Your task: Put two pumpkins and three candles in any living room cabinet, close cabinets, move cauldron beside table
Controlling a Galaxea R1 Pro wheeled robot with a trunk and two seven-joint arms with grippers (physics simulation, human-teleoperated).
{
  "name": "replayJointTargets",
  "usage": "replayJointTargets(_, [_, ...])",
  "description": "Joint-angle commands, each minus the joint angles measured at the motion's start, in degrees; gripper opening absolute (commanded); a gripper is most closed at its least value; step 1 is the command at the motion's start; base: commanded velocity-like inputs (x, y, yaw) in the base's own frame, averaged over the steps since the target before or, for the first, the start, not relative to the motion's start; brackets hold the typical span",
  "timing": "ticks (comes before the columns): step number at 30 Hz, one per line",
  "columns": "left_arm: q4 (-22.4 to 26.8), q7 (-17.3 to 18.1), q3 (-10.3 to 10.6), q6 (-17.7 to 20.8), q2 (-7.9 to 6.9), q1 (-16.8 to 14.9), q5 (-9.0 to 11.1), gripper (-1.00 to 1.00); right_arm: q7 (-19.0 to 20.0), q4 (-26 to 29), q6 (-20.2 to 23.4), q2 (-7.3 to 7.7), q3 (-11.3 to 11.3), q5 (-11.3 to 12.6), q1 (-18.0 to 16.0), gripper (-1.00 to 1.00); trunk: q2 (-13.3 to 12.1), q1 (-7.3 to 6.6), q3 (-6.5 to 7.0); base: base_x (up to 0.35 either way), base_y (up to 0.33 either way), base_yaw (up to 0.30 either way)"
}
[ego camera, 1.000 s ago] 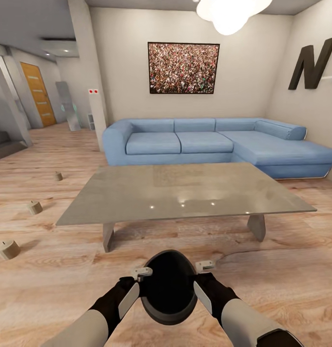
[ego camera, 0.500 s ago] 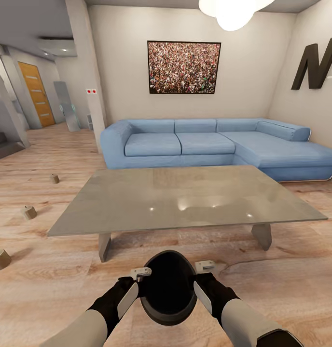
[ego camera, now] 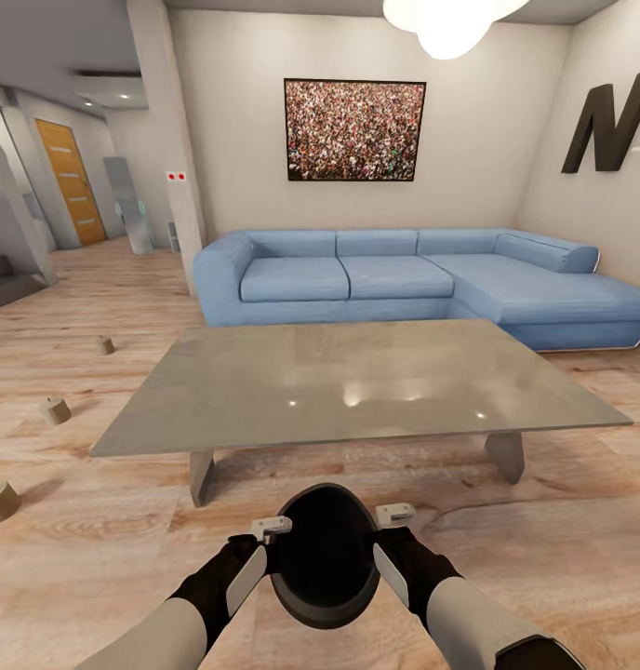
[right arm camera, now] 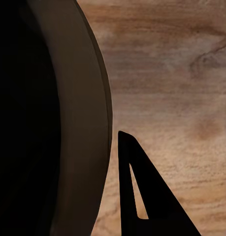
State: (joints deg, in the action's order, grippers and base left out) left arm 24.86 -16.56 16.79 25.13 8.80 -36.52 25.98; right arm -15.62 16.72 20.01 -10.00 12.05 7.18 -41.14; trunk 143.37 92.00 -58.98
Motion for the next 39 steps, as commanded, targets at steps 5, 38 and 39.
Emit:
replayJointTargets(5, [0.18,-0.76,-0.44,0.18,-0.10,-0.04,1.97,-1.00,-0.73,0.32,-1.55,0.00,-1.32,-0.32,-0.08,-1.00,0.03,-0.02,-0.05,0.157,0.000,0.000])
replayJointTargets(38, [0.10,-0.82,-0.53,0.22,-0.53,-0.03,2.14,-1.00,-0.73,0.33,-1.55,0.00,-1.32,-0.32,-0.09,-1.00,0.03,-0.02,-0.05,0.175,0.000,0.000])
replayJointTargets(39, [0.10,-0.83,-0.53,0.24,-0.54,-0.04,2.14,-1.00,-0.73,0.33,-1.55,0.00,-1.32,-0.32,-0.09,-1.00,0.03,-0.02,-0.05,0.065,0.000,0.000])
